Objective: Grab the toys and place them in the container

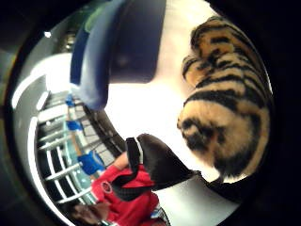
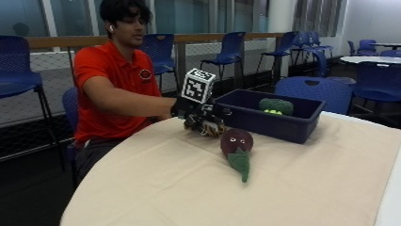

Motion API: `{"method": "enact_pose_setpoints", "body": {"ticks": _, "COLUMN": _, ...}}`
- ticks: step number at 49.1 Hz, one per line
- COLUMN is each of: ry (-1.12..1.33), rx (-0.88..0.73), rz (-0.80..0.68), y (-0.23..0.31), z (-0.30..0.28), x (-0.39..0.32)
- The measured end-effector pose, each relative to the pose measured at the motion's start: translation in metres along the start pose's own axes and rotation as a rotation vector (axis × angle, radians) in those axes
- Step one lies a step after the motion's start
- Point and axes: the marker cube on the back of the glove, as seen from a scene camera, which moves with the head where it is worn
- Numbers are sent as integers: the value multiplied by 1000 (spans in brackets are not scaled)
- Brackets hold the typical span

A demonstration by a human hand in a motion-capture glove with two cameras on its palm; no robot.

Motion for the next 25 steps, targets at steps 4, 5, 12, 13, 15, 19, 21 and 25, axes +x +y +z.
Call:
{"method": "enact_pose_setpoints", "body": {"ticks": 4, "ry": 15, "rx": -19, "rz": 1, "y": -4, "z": 6, "x": -2}}
{"method": "enact_pose_setpoints", "body": {"ticks": 5, "ry": 16, "rx": -26, "rz": 1, "y": -5, "z": 8, "x": -3}}
{"method": "enact_pose_setpoints", "body": {"ticks": 12, "ry": 72, "rx": -39, "rz": 22, "y": -11, "z": 19, "x": -4}}
{"method": "enact_pose_setpoints", "body": {"ticks": 13, "ry": 79, "rx": -35, "rz": 22, "y": -11, "z": 20, "x": -4}}
{"method": "enact_pose_setpoints", "body": {"ticks": 15, "ry": 87, "rx": -30, "rz": 21, "y": -11, "z": 21, "x": -4}}
{"method": "enact_pose_setpoints", "body": {"ticks": 19, "ry": 94, "rx": -16, "rz": 29, "y": -11, "z": 21, "x": -5}}
{"method": "enact_pose_setpoints", "body": {"ticks": 21, "ry": 99, "rx": 8, "rz": 39, "y": -12, "z": 21, "x": -5}}
{"method": "enact_pose_setpoints", "body": {"ticks": 25, "ry": 106, "rx": 70, "rz": 48, "y": -13, "z": 18, "x": -5}}
